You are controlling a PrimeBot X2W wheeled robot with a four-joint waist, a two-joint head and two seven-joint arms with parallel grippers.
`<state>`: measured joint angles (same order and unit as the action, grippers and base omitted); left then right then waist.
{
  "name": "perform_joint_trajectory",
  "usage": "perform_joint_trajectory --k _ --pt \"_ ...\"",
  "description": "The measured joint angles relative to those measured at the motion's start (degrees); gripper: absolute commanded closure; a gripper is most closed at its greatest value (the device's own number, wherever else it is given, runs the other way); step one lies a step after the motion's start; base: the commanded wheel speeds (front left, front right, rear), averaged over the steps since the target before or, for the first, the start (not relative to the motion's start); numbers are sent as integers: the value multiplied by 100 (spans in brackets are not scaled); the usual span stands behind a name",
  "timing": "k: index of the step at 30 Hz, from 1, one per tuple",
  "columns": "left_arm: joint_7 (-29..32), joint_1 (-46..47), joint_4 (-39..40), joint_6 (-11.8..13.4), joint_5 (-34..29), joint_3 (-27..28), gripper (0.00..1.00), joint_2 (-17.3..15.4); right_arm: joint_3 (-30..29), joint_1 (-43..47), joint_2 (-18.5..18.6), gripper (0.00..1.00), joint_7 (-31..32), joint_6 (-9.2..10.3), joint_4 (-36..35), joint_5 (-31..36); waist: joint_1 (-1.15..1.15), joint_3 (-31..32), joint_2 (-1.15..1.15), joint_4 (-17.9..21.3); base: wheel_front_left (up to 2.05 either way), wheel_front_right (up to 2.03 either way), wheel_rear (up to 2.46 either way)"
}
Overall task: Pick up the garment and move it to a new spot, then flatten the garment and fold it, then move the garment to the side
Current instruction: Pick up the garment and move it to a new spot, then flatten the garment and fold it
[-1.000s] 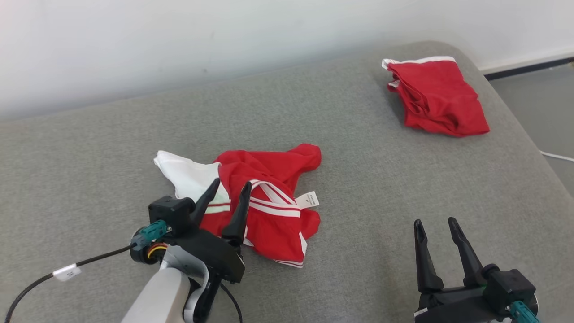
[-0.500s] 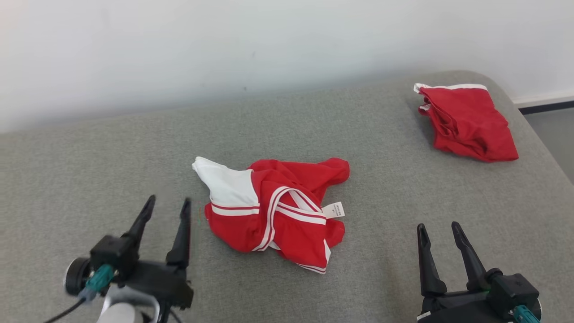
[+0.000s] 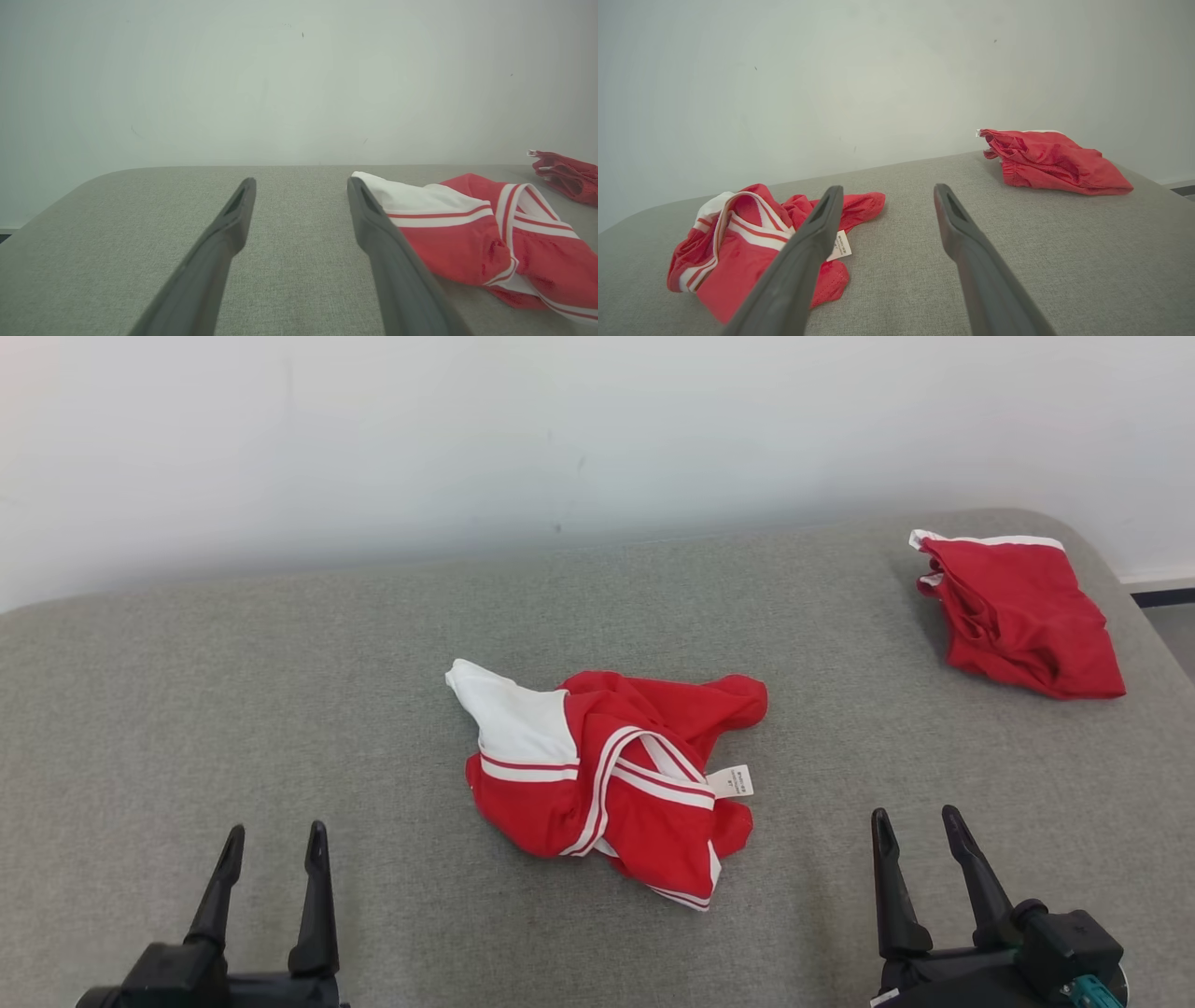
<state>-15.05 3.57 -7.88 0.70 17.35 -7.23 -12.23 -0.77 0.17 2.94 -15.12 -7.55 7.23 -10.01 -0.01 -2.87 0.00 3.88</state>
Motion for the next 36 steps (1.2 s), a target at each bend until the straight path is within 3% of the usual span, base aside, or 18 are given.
perform_joint_trajectory --k 13,23,36 --pt "0 -687 134 -516 -647 876 0 806 103 134 -1 0 0 0 212 -8 0 69 0 -178 0 0 0" --pt "0 -808 103 -625 -755 1110 0 918 114 221 -1 0 0 0 283 -24 1 119 0 -197 0 0 0" --pt "0 -838 97 -572 -683 1040 0 927 116 253 0 0 0 0 293 -31 1 137 0 -212 0 0 0"
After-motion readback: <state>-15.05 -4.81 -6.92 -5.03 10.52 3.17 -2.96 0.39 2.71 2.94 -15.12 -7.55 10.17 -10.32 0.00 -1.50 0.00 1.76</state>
